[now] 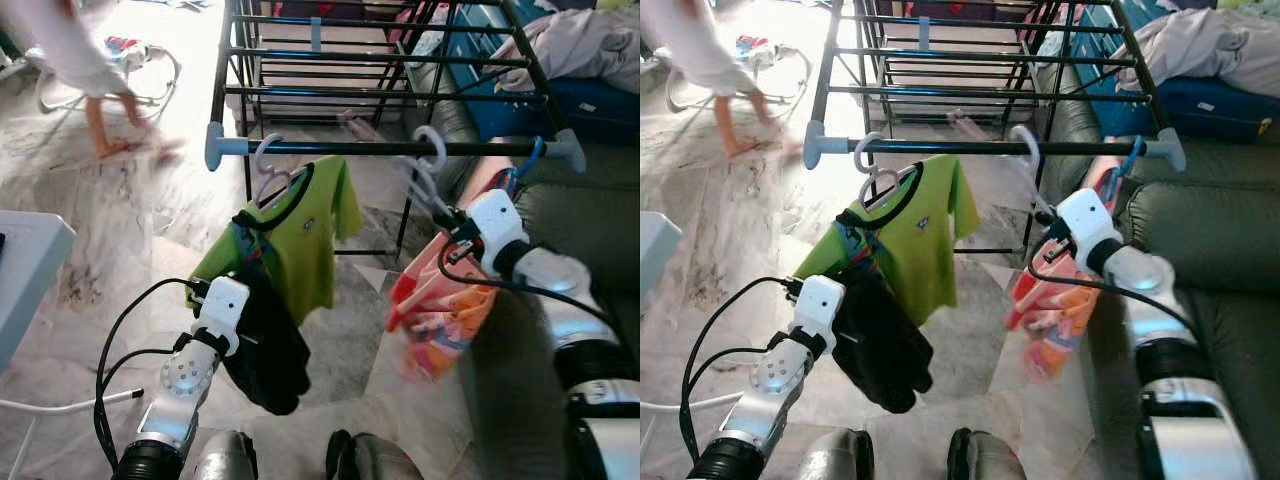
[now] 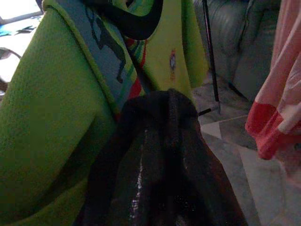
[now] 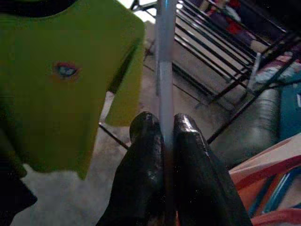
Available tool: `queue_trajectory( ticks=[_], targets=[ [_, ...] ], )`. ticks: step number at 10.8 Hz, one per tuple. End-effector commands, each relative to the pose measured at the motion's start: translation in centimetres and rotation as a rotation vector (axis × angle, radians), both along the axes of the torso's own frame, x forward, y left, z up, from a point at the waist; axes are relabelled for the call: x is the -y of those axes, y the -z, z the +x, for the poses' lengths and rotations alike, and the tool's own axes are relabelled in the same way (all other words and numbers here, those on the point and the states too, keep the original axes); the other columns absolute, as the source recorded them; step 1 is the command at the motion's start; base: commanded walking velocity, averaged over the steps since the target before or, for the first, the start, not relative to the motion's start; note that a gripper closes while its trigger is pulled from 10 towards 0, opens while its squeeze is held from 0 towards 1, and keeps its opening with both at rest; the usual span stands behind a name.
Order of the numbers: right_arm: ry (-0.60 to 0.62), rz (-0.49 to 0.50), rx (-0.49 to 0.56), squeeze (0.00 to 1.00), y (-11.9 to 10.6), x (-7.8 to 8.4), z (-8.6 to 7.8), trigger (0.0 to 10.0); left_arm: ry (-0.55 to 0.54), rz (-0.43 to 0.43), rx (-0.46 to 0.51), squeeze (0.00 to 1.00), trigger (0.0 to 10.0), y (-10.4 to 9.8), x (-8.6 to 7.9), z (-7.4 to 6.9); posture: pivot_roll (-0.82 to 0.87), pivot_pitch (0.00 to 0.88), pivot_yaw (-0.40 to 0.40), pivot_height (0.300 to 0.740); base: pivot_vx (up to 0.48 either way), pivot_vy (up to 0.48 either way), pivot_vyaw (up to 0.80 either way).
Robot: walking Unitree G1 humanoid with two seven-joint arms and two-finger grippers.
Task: Hang hanger
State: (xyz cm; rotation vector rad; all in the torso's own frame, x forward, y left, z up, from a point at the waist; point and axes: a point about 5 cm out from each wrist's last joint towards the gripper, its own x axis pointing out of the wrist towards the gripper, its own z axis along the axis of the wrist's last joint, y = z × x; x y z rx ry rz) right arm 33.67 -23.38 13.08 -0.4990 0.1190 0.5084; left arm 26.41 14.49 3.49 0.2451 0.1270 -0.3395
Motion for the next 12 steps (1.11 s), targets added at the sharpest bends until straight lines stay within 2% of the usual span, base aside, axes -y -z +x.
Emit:
queue_trajectory(
  ticks=[1, 3, 4, 5, 7, 9, 10, 11, 12],
  targets=[
    [-0.003, -0.028, 0.021, 0.0, -0.8, 0.7, 0.1, 0.0, 0.011, 0.004, 0.018, 0.0, 10.0, -0.4, 0.3, 0.2, 0.02, 0.114, -0.07, 0.74, 0.0, 0.0, 0.0],
    [0.031, -0.008, 0.014, 0.0, -1.3, 1.2, 0.3, 0.0, 0.013, 0.006, 0.016, 0.0, 10.0, -0.4, 0.4, 0.3, 0.02, 0.112, -0.072, 0.74, 0.0, 0.0, 0.0],
    [0.089, 0.073, -0.017, 0.0, -0.9, 0.9, 0.5, 0.0, 0.012, 0.008, 0.015, 0.0, 10.0, -0.4, 0.4, 0.3, 0.02, 0.112, -0.073, 0.74, 0.0, 0.0, 0.0],
    [0.112, 0.138, -0.029, 0.0, -0.8, 0.0, 0.6, 0.0, 0.011, 0.009, 0.013, 0.0, 10.0, -0.3, 0.3, 0.2, 0.03, 0.113, -0.073, 0.74, 0.0, 0.0, 0.0],
    [0.134, 0.201, 0.02, 0.0, -1.4, -1.8, -0.2, 0.0, -0.015, 0.011, 0.02, 0.0, 10.0, -0.3, 0.2, 0.2, 0.02, 0.112, -0.072, 0.74, 0.0, 0.0, 0.0],
    [0.287, 0.318, 0.08, 0.0, -1.1, -2.3, -1.4, 0.0, -0.018, 0.019, 0.026, 0.0, 10.0, -0.3, 0.3, 0.4, 0.02, 0.112, -0.071, 0.74, 0.0, 0.0, 0.0],
    [0.289, 0.352, 0.076, 0.0, -1.1, -3.0, -1.9, 0.0, -0.012, 0.018, 0.023, 0.0, 10.0, -0.3, 0.5, 0.4, 0.01, 0.112, -0.066, 0.74, 0.0, 0.0, 0.0],
    [0.239, 0.303, 0.104, 0.0, -1.7, -3.6, -2.2, 0.0, 0.005, 0.021, 0.015, 0.0, 10.0, -0.2, 0.8, 0.3, 0.01, 0.108, -0.062, 0.74, 0.0, 0.0, 0.0],
    [0.228, 0.223, 0.119, 0.0, -1.5, -3.3, -2.3, 0.0, 0.01, 0.03, 0.012, 0.0, 10.0, -0.1, 0.9, 0.3, 0.01, 0.108, -0.062, 0.74, 0.0, 0.0, 0.0]
  ],
)
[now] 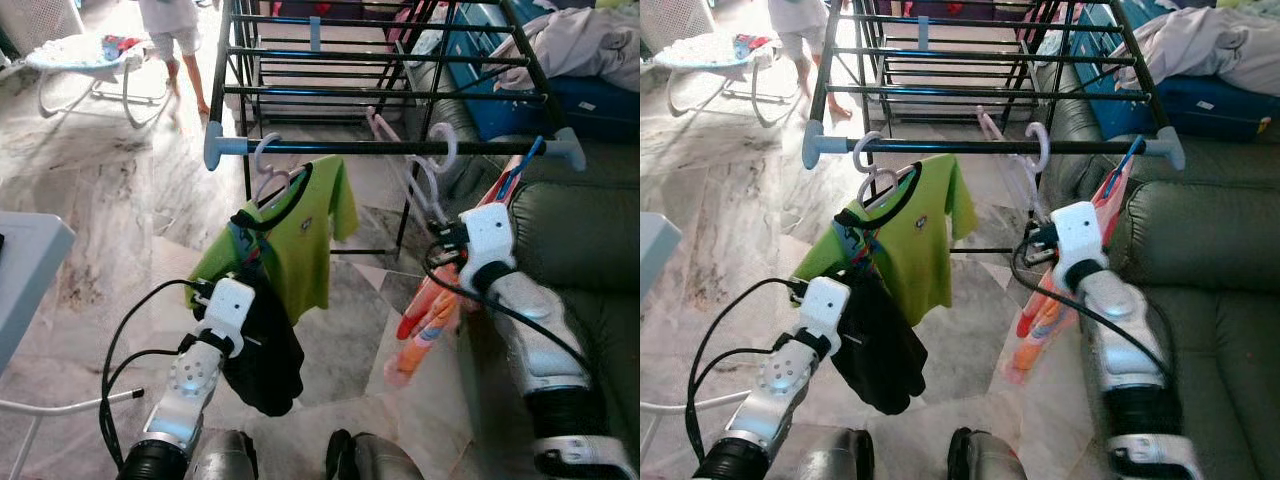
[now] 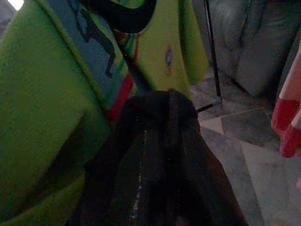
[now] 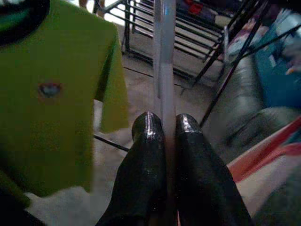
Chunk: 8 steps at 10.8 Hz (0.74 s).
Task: Hang hanger
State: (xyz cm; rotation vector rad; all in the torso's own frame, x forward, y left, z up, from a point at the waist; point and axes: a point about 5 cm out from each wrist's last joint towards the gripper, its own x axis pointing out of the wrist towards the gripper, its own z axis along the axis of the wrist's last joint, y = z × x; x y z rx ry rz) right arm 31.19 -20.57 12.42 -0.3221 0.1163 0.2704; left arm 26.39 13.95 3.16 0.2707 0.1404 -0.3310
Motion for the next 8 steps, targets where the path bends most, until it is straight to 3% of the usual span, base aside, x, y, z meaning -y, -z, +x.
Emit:
queue_trajectory(
  ticks=[1, 2, 3, 4, 5, 7, 8],
  targets=[
    [-0.074, -0.102, 0.101, 0.0, -2.3, 0.2, 0.4, 0.0, 0.013, 0.005, 0.018, 0.0, 10.0, -0.5, 0.3, 0.6, 0.01, 0.105, -0.066, 0.74, 0.0, 0.0, 0.0],
    [-0.129, -0.144, 0.076, 0.0, -2.5, 0.6, 0.5, 0.0, 0.009, 0.007, 0.016, 0.0, 10.0, -0.5, 0.2, 0.6, 0.01, 0.105, -0.066, 0.74, 0.0, 0.0, 0.0],
    [-0.128, -0.13, 0.022, 0.0, -3.2, 1.8, 1.3, 0.0, 0.019, 0.007, 0.009, 0.0, 10.0, -0.3, 0.3, 0.4, 0.01, 0.102, -0.067, 0.74, 0.0, 0.0, 0.0],
    [-0.11, -0.098, -0.001, 0.0, -3.4, 2.0, 1.6, 0.0, 0.025, 0.007, 0.007, 0.0, 10.0, -0.2, 0.4, 0.4, 0.01, 0.102, -0.067, 0.74, 0.0, 0.0, 0.0],
    [-0.078, 0.054, -0.043, 0.0, -3.0, 0.6, 1.4, 0.0, 0.021, 0.0, 0.009, 0.0, 10.0, -0.3, 0.5, 0.4, 0.02, 0.1, -0.071, 0.74, 0.0, 0.0, 0.0],
    [-0.081, 0.123, -0.073, 0.0, -1.8, -1.6, 0.4, 0.0, 0.023, -0.005, 0.01, 0.0, 10.0, -0.3, 0.5, 0.4, 0.01, 0.102, -0.066, 0.74, 0.0, 0.0, 0.0],
    [-0.02, 0.181, -0.054, 0.0, -1.5, -2.2, 0.1, 0.0, 0.026, -0.003, 0.01, 0.0, 10.0, -0.3, 0.6, 0.4, 0.01, 0.102, -0.066, 0.74, 0.0, 0.0, 0.0]
  ],
)
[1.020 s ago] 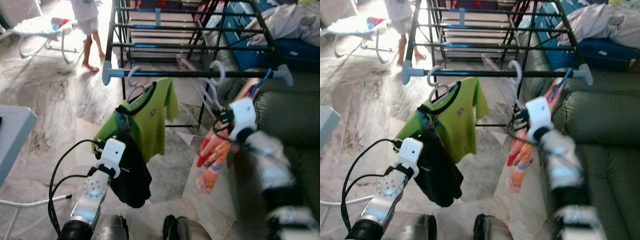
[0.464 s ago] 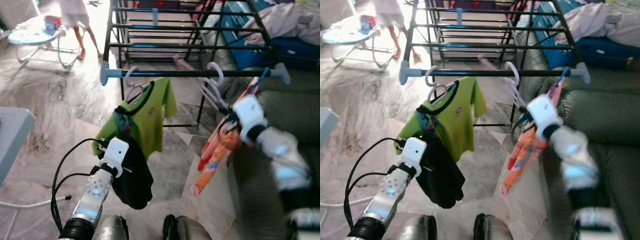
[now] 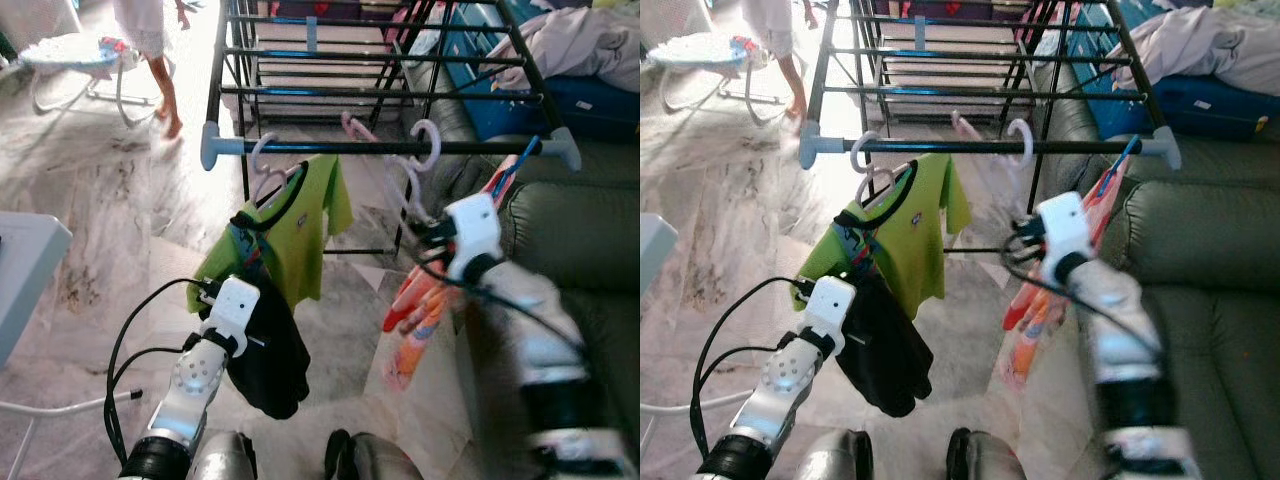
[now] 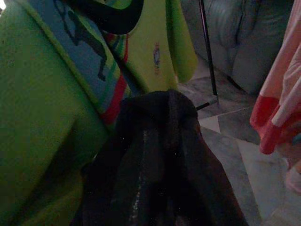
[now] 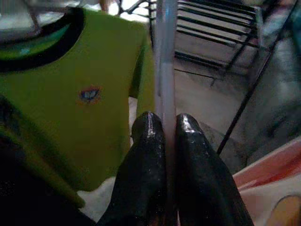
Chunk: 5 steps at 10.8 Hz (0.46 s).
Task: Hang hanger
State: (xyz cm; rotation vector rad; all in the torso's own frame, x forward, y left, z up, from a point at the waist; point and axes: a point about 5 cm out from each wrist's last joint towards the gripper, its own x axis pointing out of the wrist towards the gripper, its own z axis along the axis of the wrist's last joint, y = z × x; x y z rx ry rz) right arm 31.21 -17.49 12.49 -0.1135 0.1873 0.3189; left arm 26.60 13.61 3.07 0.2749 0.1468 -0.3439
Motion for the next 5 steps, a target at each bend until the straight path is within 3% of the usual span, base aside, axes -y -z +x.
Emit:
queue_trajectory(
  ticks=[1, 2, 3, 5],
  targets=[
    [0.156, 0.06, 0.037, 0.0, -0.5, 0.7, -0.3, 0.0, 0.014, -0.003, 0.023, 0.0, 10.0, -0.5, 0.4, 0.4, 0.01, 0.102, -0.066, 0.74, 0.0, 0.0, 0.0],
    [0.253, 0.143, 0.012, 0.0, 0.2, 0.6, -0.7, 0.0, 0.015, -0.006, 0.026, 0.0, 10.0, -0.6, 0.5, 0.5, 0.01, 0.101, -0.066, 0.74, 0.0, 0.0, 0.0],
    [0.256, 0.164, 0.002, 0.0, 0.7, 0.0, -1.2, 0.0, 0.016, -0.007, 0.024, 0.0, 10.0, -0.5, 0.5, 0.4, 0.01, 0.101, -0.068, 0.74, 0.0, 0.0, 0.0],
    [0.268, 0.132, -0.035, 0.0, 2.6, -0.3, -1.9, 0.0, 0.022, -0.007, 0.02, 0.0, 10.0, -0.4, 0.7, 0.2, 0.01, 0.103, -0.074, 0.74, 0.0, 0.0, 0.0]
  ],
)
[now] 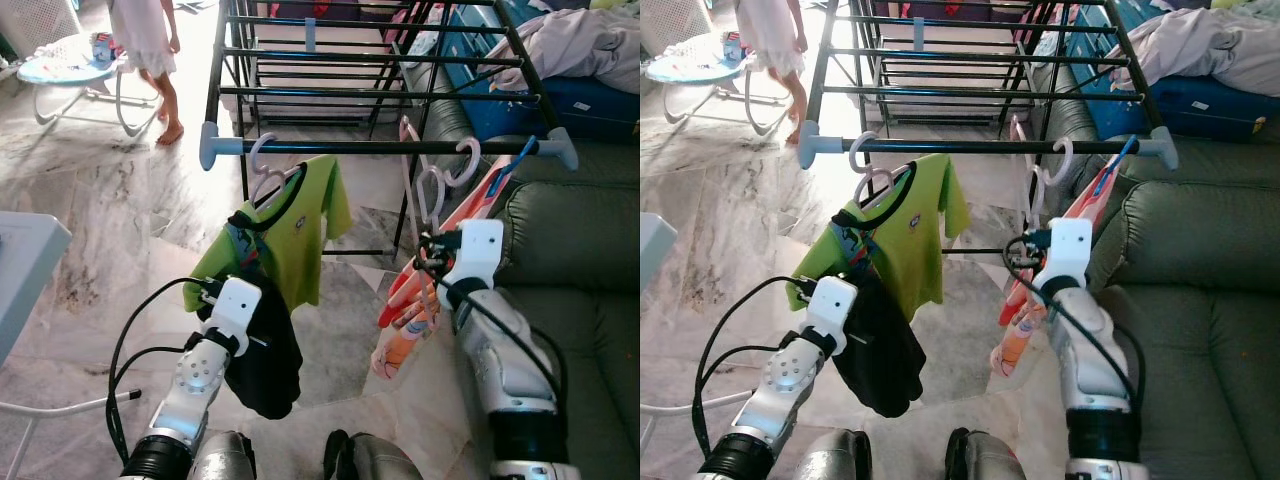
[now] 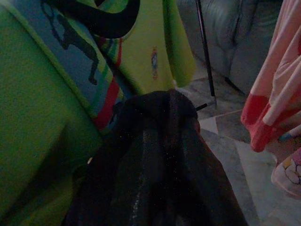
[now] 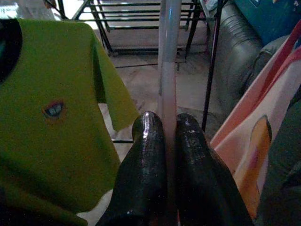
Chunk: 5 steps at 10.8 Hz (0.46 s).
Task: Hang hanger
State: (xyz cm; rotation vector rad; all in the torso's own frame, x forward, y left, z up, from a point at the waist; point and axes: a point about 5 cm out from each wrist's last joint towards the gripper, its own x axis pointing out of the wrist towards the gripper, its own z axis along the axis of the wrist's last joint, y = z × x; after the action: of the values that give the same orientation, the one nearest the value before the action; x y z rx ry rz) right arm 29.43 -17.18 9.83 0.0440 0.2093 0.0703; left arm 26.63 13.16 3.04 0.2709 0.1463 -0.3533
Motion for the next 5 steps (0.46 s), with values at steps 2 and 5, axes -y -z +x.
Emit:
queue_trajectory(
  ticks=[2, 5],
  targets=[
    [-0.017, -0.046, -0.075, 0.0, 2.9, 0.4, -1.3, 0.0, 0.009, -0.003, 0.02, 0.0, 10.0, -0.3, 0.3, 0.1, 0.01, 0.106, -0.077, 0.74, 0.0, 0.0, 0.0],
    [-0.103, -0.144, -0.062, 0.0, 5.1, 0.2, -3.1, 0.0, 0.008, -0.002, 0.017, 0.0, 10.0, -0.3, 0.2, 0.1, 0.01, 0.109, -0.079, 0.74, 0.0, 0.0, 0.0]
  ],
)
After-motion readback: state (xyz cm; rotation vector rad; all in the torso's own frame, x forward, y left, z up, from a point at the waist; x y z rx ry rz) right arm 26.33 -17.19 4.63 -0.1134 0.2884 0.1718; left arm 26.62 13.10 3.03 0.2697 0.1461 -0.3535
